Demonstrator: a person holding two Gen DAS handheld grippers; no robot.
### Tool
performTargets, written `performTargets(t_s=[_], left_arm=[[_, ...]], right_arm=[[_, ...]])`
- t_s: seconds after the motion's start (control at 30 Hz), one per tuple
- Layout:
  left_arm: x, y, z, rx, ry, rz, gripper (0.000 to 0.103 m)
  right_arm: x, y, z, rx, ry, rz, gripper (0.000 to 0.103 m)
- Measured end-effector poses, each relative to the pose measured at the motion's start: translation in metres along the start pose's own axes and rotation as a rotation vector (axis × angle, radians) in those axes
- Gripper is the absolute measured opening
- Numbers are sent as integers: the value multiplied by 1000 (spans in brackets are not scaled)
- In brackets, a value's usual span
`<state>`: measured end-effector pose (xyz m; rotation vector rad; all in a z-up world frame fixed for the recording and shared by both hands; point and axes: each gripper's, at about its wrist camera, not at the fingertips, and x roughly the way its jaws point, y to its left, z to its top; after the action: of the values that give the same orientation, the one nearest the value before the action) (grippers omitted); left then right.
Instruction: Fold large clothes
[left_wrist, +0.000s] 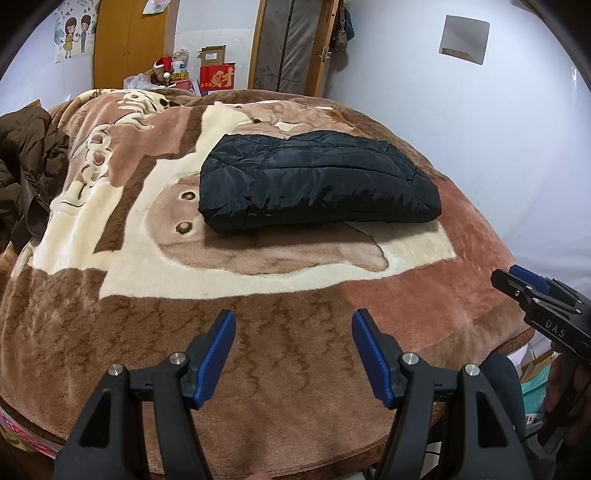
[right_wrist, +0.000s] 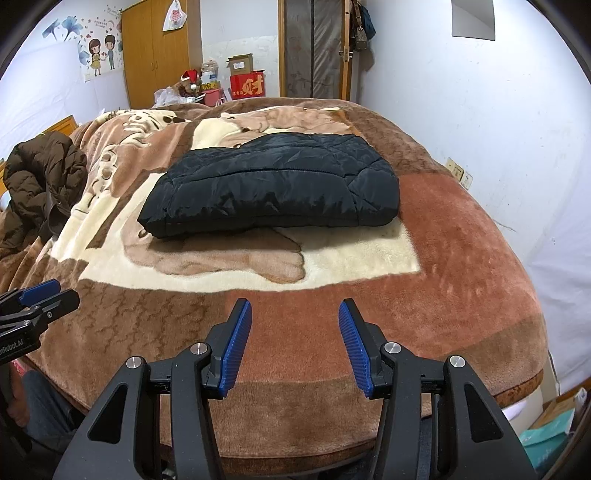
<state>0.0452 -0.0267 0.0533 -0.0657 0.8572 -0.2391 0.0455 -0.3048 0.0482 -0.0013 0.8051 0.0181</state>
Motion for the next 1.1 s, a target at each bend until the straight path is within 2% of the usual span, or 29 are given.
performTargets(t_s=[1.1], left_arm=[[3,0,-5,25,24,4,67]], right_arm=[[3,-1,-1,-8,10,-2,50]])
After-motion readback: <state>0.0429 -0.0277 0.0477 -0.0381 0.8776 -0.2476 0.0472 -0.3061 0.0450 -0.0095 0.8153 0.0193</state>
